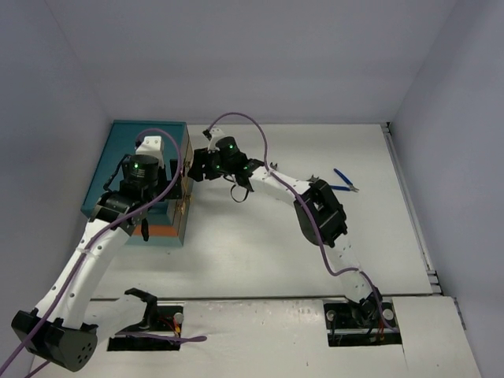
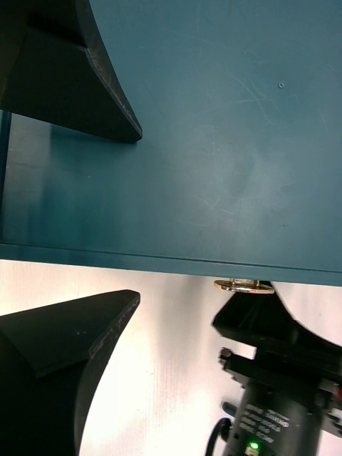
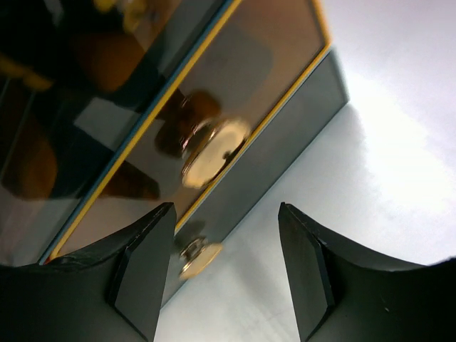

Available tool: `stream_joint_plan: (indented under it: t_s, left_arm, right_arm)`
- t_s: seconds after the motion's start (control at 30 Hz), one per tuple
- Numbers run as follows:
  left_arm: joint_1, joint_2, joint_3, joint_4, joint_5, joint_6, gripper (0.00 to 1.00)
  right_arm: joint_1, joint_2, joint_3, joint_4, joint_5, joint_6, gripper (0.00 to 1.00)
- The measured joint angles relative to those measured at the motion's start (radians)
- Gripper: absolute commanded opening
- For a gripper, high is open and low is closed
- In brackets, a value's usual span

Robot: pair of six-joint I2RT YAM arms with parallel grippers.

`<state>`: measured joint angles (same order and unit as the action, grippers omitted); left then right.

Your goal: Sort the tools into containers

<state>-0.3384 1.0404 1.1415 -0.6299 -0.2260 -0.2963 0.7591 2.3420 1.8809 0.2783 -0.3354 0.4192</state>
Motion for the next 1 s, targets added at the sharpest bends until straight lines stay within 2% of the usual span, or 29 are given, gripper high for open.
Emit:
stream_joint_plan:
  t_s: [0.27, 0.5, 0.8, 1.0]
  left_arm:
    - [0.006, -0.042, -0.008, -0.020, 0.001, 0.037, 0.81]
    - [0.011, -0.076, -0.008, -0.026, -0.002, 0.085, 0.81]
    - [0.012, -0.089, -0.009, -0.039, -0.004, 0.104, 0.81]
    - [0.012, -0.096, -0.009, -0.054, -0.008, 0.106, 0.81]
  right_arm:
    - [-0.014, -0.158, -0.266, 0.063, -0.093, 0.095, 0.54]
    - [-0.019, -0.203, -0.431, 0.229, -0.152, 0.276, 0.53]
    - [-0.011, -0.118, -0.460, 0.463, -0.183, 0.479, 0.52]
    - [-0.011, -0.030, -0.460, 0.550, -0.189, 0.566, 0.50]
